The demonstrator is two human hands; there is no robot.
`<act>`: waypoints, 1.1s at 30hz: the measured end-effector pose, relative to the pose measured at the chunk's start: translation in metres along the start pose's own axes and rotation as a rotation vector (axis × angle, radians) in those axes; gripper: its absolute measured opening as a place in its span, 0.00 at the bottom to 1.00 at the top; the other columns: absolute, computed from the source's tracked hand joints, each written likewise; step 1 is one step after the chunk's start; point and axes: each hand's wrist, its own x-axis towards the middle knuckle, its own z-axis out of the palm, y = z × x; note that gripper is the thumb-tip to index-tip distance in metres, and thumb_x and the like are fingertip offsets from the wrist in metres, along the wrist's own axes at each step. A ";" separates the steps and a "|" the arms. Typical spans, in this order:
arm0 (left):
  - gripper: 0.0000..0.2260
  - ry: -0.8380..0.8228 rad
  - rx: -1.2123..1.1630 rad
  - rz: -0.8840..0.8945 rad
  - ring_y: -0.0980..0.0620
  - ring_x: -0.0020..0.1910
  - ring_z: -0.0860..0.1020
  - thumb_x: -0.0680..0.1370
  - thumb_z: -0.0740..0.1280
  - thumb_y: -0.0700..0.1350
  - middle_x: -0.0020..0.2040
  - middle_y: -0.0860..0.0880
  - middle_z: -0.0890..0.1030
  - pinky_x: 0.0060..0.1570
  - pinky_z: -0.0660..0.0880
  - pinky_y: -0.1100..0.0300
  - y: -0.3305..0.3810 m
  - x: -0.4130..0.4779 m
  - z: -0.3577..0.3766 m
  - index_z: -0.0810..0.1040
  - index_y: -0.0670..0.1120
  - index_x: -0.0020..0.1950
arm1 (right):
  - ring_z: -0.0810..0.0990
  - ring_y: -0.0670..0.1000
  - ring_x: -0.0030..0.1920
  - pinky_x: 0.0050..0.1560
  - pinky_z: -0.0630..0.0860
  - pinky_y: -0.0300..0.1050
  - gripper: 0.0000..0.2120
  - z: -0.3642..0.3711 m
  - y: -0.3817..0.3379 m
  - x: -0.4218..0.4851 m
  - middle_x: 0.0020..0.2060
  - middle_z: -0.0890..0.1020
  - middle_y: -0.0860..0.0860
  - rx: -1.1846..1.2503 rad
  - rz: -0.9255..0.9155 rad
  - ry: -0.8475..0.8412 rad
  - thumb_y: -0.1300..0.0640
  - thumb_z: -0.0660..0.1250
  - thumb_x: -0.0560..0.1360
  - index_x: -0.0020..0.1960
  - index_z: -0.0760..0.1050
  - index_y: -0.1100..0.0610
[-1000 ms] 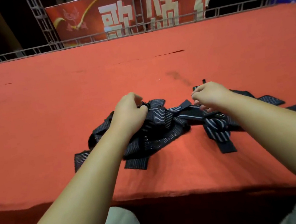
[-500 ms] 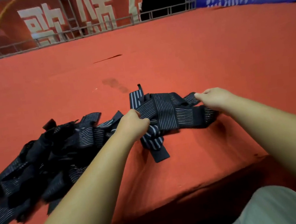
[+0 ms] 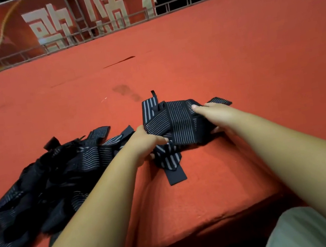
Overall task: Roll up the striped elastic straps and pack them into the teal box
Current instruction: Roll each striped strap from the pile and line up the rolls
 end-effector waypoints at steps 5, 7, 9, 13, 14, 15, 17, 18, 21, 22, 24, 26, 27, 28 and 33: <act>0.19 0.071 -0.324 0.024 0.45 0.48 0.87 0.74 0.76 0.32 0.57 0.42 0.89 0.39 0.77 0.57 -0.020 0.006 0.009 0.80 0.42 0.63 | 0.88 0.56 0.51 0.56 0.86 0.60 0.20 0.016 -0.003 0.020 0.53 0.88 0.53 0.028 0.046 0.020 0.41 0.76 0.75 0.58 0.82 0.54; 0.23 0.103 -0.420 0.032 0.44 0.47 0.88 0.74 0.76 0.32 0.57 0.43 0.89 0.37 0.79 0.56 -0.024 0.008 0.012 0.79 0.42 0.67 | 0.87 0.58 0.50 0.54 0.86 0.61 0.23 0.020 -0.010 0.022 0.51 0.87 0.54 -0.022 0.066 0.048 0.39 0.77 0.73 0.57 0.82 0.54; 0.26 0.117 -0.505 0.029 0.42 0.48 0.89 0.74 0.77 0.31 0.57 0.42 0.88 0.42 0.82 0.53 -0.024 0.010 0.014 0.77 0.42 0.70 | 0.88 0.58 0.49 0.55 0.86 0.60 0.23 0.025 -0.014 0.029 0.49 0.88 0.53 -0.057 0.063 0.041 0.37 0.78 0.71 0.56 0.83 0.54; 0.23 0.156 -0.556 -0.012 0.41 0.48 0.89 0.74 0.77 0.29 0.54 0.43 0.89 0.56 0.85 0.45 -0.018 0.013 0.017 0.81 0.44 0.65 | 0.88 0.58 0.48 0.57 0.85 0.60 0.21 0.034 -0.017 0.044 0.48 0.89 0.54 -0.091 0.050 0.067 0.39 0.80 0.70 0.53 0.85 0.54; 0.23 0.170 -0.568 -0.024 0.41 0.48 0.89 0.73 0.77 0.28 0.54 0.41 0.89 0.56 0.86 0.45 -0.017 0.013 0.017 0.81 0.43 0.66 | 0.88 0.59 0.48 0.57 0.85 0.60 0.20 0.035 -0.017 0.049 0.48 0.89 0.54 -0.120 0.038 0.084 0.39 0.80 0.71 0.53 0.86 0.55; 0.24 0.183 -0.588 -0.034 0.40 0.48 0.89 0.73 0.77 0.27 0.54 0.40 0.89 0.54 0.86 0.44 -0.017 0.014 0.015 0.82 0.42 0.67 | 0.88 0.60 0.49 0.58 0.85 0.60 0.20 0.036 -0.016 0.051 0.48 0.89 0.55 -0.142 0.025 0.104 0.40 0.79 0.72 0.53 0.86 0.55; 0.23 0.178 -0.605 -0.041 0.38 0.50 0.89 0.72 0.75 0.25 0.54 0.37 0.88 0.50 0.87 0.46 -0.014 0.015 0.011 0.84 0.39 0.65 | 0.88 0.60 0.51 0.60 0.84 0.59 0.18 0.035 -0.017 0.051 0.49 0.89 0.55 -0.162 -0.004 0.138 0.43 0.79 0.73 0.53 0.86 0.57; 0.21 0.161 -0.602 -0.041 0.38 0.50 0.89 0.73 0.73 0.25 0.54 0.37 0.88 0.48 0.87 0.48 -0.012 0.013 0.008 0.85 0.38 0.64 | 0.88 0.60 0.51 0.60 0.84 0.57 0.17 0.035 -0.018 0.050 0.49 0.89 0.55 -0.141 -0.024 0.155 0.45 0.80 0.73 0.52 0.86 0.57; 0.16 0.110 -0.616 -0.035 0.39 0.49 0.88 0.75 0.71 0.27 0.54 0.36 0.88 0.44 0.84 0.50 -0.001 0.005 0.001 0.86 0.37 0.60 | 0.87 0.57 0.47 0.53 0.83 0.49 0.09 0.036 -0.025 0.040 0.47 0.88 0.55 0.008 -0.036 0.189 0.54 0.81 0.73 0.51 0.86 0.57; 0.16 0.105 -0.620 -0.025 0.38 0.50 0.88 0.75 0.71 0.27 0.54 0.36 0.88 0.44 0.84 0.50 0.003 0.003 -0.002 0.86 0.37 0.60 | 0.87 0.57 0.47 0.50 0.82 0.48 0.08 0.038 -0.029 0.037 0.46 0.88 0.55 0.034 -0.042 0.196 0.55 0.81 0.73 0.49 0.87 0.56; 0.18 0.116 -0.646 -0.001 0.37 0.51 0.88 0.72 0.72 0.28 0.53 0.36 0.88 0.47 0.86 0.46 0.010 0.000 -0.012 0.86 0.38 0.60 | 0.87 0.59 0.46 0.47 0.81 0.49 0.08 0.042 -0.042 0.027 0.46 0.89 0.57 0.060 -0.057 0.184 0.55 0.81 0.70 0.46 0.86 0.56; 0.19 0.138 -0.650 0.021 0.38 0.47 0.85 0.67 0.73 0.30 0.50 0.38 0.88 0.50 0.84 0.42 0.017 -0.009 -0.019 0.87 0.38 0.56 | 0.87 0.61 0.44 0.48 0.84 0.56 0.08 0.050 -0.061 0.012 0.46 0.89 0.60 0.078 -0.091 0.128 0.55 0.81 0.68 0.43 0.86 0.57; 0.15 0.159 -0.635 0.038 0.38 0.45 0.81 0.66 0.71 0.31 0.47 0.39 0.85 0.48 0.81 0.41 0.020 -0.015 -0.023 0.88 0.40 0.51 | 0.87 0.61 0.43 0.47 0.85 0.59 0.06 0.055 -0.072 0.005 0.43 0.88 0.59 0.069 -0.130 0.104 0.56 0.80 0.69 0.42 0.85 0.56; 0.11 0.185 -0.616 0.055 0.38 0.45 0.76 0.67 0.70 0.31 0.44 0.40 0.82 0.46 0.77 0.42 0.023 -0.022 -0.026 0.87 0.42 0.45 | 0.86 0.60 0.40 0.44 0.84 0.56 0.05 0.060 -0.083 -0.003 0.40 0.87 0.58 0.048 -0.184 0.088 0.57 0.79 0.70 0.40 0.84 0.56; 0.13 0.233 -0.748 0.188 0.45 0.34 0.81 0.76 0.67 0.27 0.38 0.40 0.83 0.34 0.81 0.55 0.049 -0.059 -0.084 0.85 0.39 0.54 | 0.80 0.56 0.29 0.33 0.76 0.47 0.06 0.078 -0.135 -0.035 0.35 0.83 0.56 0.007 -0.296 0.023 0.58 0.77 0.73 0.40 0.82 0.53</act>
